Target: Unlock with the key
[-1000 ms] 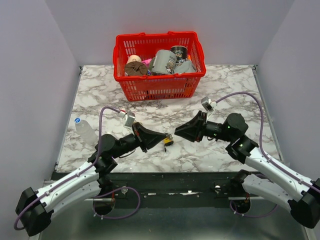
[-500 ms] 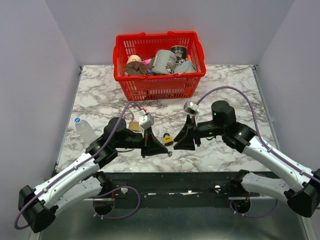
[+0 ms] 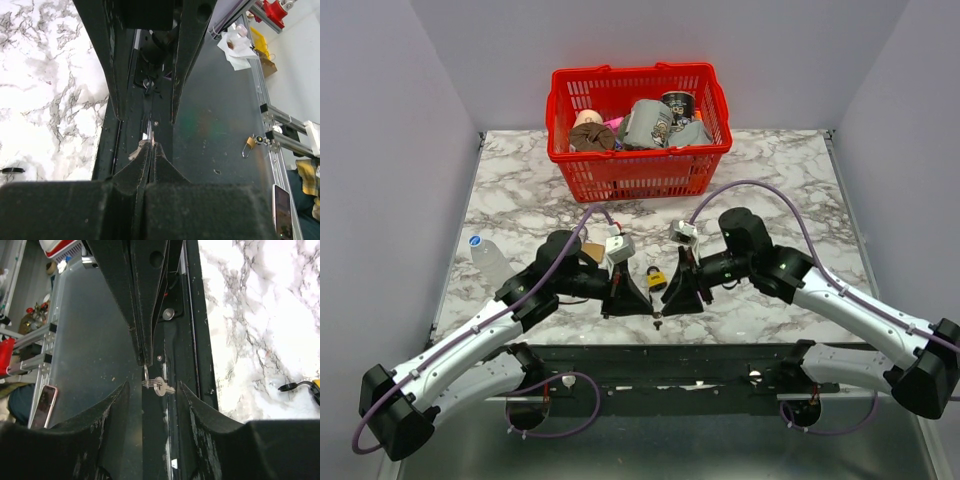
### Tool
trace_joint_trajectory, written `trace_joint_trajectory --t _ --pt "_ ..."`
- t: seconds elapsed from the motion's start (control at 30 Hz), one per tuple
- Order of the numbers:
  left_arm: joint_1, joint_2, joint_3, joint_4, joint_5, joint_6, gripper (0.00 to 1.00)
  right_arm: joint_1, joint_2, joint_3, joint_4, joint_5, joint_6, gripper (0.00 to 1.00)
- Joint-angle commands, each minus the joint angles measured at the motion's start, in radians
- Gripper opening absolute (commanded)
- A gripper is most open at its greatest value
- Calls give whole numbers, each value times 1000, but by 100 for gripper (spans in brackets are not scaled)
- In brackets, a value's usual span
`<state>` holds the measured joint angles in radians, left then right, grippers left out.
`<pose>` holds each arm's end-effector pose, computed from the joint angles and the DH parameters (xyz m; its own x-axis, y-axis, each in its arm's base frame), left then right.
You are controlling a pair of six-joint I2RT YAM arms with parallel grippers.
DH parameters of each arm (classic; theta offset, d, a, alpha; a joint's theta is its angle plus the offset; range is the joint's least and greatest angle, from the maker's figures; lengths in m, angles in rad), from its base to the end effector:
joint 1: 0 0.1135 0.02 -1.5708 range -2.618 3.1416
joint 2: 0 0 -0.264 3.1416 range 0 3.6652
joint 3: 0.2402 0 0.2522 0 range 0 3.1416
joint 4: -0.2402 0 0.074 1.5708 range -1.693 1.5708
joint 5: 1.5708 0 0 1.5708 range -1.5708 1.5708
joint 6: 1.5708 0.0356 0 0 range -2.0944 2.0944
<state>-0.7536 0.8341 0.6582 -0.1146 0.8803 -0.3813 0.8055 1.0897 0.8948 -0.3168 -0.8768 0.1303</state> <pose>0.1175 -0.1479 0.2976 -0.5565 0.1972 -0.8071 0.8267 0.0349 -0.5615 0.1425 0.1878 0.3116 -0.4566 -0.3554 -0.8156 -0.8737 0.0060 0.4865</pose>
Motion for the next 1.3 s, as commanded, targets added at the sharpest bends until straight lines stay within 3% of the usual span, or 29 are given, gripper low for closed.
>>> trace_joint_trajectory --t 0.0,0.43,0.53,0.63,0.7,0.83,0.87,0.93,0.97,1.03,1.27 --pt "7 7 14 19 42 -1 0 21 24 10 1 2 -6 49" --pt "8 0 12 27 37 -5 0 54 61 3 28 -8 11 36" --pt "11 2 12 29 36 -5 0 58 65 0 39 -8 15 29" --pt "11 2 8 35 34 -8 0 58 70 -5 56 -19 22 17" --pt "11 2 6 39 26 -13 0 57 75 -8 76 -27 26 3" --pt "14 -9 7 9 -105 -13 0 58 72 -28 116 8 54 1" --pt "19 -13 8 -5 -144 -7 26 58 67 -43 140 28 71 1" --pt "22 -27 9 -42 -306 -5 63 58 56 -62 163 113 100 1" --pt "23 -33 6 -49 -370 -10 86 55 55 -72 180 139 103 1" --pt "23 -44 -8 -60 -531 -27 99 40 52 -97 196 202 115 1" --pt "25 0 -34 -88 -783 -152 99 -156 12 -210 350 225 225 1"
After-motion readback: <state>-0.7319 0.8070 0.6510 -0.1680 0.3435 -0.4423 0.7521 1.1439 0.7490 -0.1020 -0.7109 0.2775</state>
